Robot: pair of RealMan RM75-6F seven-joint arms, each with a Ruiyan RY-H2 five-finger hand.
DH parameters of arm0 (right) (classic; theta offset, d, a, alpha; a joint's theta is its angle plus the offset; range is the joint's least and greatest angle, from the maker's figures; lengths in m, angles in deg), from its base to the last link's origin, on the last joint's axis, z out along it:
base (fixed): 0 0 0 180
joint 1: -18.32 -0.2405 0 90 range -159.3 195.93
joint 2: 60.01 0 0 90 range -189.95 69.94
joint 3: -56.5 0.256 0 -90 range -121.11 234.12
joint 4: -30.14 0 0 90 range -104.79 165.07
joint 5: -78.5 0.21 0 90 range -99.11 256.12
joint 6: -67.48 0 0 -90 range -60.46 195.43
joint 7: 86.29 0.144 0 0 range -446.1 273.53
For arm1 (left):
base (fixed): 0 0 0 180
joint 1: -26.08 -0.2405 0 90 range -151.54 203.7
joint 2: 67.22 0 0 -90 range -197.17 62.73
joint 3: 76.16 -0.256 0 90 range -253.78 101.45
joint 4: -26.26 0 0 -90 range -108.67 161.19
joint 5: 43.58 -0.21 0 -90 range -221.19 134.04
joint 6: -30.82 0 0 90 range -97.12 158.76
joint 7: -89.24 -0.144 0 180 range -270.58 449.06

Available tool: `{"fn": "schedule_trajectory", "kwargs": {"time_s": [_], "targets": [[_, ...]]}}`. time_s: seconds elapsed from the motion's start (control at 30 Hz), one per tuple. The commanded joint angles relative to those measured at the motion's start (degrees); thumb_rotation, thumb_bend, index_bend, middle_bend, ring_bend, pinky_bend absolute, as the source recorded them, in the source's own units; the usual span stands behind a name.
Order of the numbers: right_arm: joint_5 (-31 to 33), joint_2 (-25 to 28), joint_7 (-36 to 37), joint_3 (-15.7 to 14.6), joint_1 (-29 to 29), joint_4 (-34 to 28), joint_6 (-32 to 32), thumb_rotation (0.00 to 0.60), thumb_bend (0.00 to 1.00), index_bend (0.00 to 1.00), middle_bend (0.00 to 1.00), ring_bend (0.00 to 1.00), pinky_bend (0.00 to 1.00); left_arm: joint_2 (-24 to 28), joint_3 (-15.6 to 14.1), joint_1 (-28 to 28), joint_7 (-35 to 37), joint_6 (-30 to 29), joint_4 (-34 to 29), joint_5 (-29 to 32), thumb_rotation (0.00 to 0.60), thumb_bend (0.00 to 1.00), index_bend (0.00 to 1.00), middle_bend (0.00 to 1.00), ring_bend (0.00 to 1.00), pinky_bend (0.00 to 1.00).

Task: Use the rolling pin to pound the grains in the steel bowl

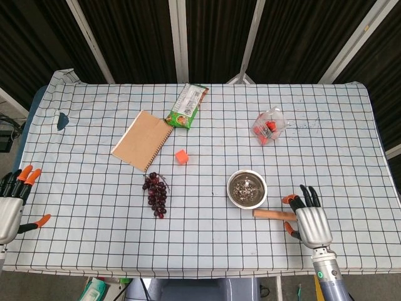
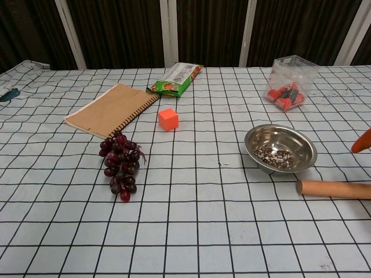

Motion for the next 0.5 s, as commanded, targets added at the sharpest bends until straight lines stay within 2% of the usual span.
{"fn": "schedule_trajectory", "kwargs": {"time_s": [0.03,0.5], "targets": [[0.6,-1.1,-0.2,-0.1,-0.1,0.6,0.4,0.600,0.30,0.36,0.33,0.02,0.00,0.0,0.0,0.1,-0.1,0.1,0.0,0.0,0.600,0.05,0.00,0.00,0.00,0.00],[2.2,-5.8,-1.7,0.2,-1.3,3.9,2.2,0.600,0.30,0.37,0.34,0.03,0.00,0.2,0.1,0.3,0.9,0.7,-0.1,0.6,0.600,0.05,0.00,0.00,0.00,0.00]]}}
